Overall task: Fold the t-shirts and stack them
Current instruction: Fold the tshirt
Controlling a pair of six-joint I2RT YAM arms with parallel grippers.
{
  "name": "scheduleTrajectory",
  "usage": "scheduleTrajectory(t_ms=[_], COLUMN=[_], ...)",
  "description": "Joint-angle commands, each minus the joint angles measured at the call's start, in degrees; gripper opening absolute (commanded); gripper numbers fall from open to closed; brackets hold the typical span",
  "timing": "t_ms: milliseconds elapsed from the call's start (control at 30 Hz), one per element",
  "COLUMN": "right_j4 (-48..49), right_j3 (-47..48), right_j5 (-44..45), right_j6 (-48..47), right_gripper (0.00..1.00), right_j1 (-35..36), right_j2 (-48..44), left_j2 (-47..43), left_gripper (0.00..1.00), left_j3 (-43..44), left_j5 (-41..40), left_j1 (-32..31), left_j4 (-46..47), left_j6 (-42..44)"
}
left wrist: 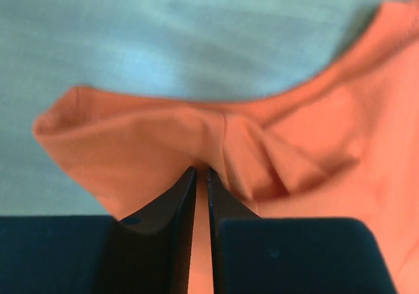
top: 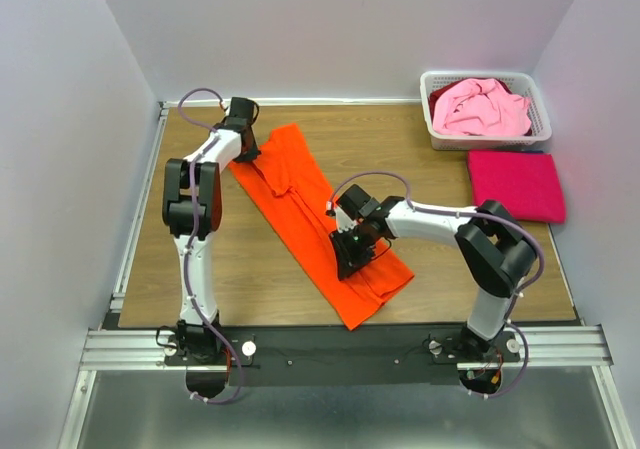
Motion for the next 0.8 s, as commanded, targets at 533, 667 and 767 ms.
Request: scheduleTrajectory(t_ms=[533, 667, 767], right_j4=[9.52, 8.03, 6.1], right_j3=[14.57, 14.4, 13.7], right_j5=[5.29, 12.91, 17.67], right_j6=[12.33, 9.7, 8.02], right_gripper=[0.38, 0.41, 0.41], right_j1=[1.86, 2.73, 3.44], right_j2=[12.38, 8.09, 5.62], left_j2=[15.96, 10.0, 2.72], left_gripper=[0.31, 0.4, 0.44], left_j3=[31.24, 30.2, 26.25], left_j5=[-3.25, -4.74, -5.89], left_j1=[-4.15, -4.15, -3.98], left_j4=[1.81, 4.26, 6.64], left_j6=[8.6, 9.66, 9.75])
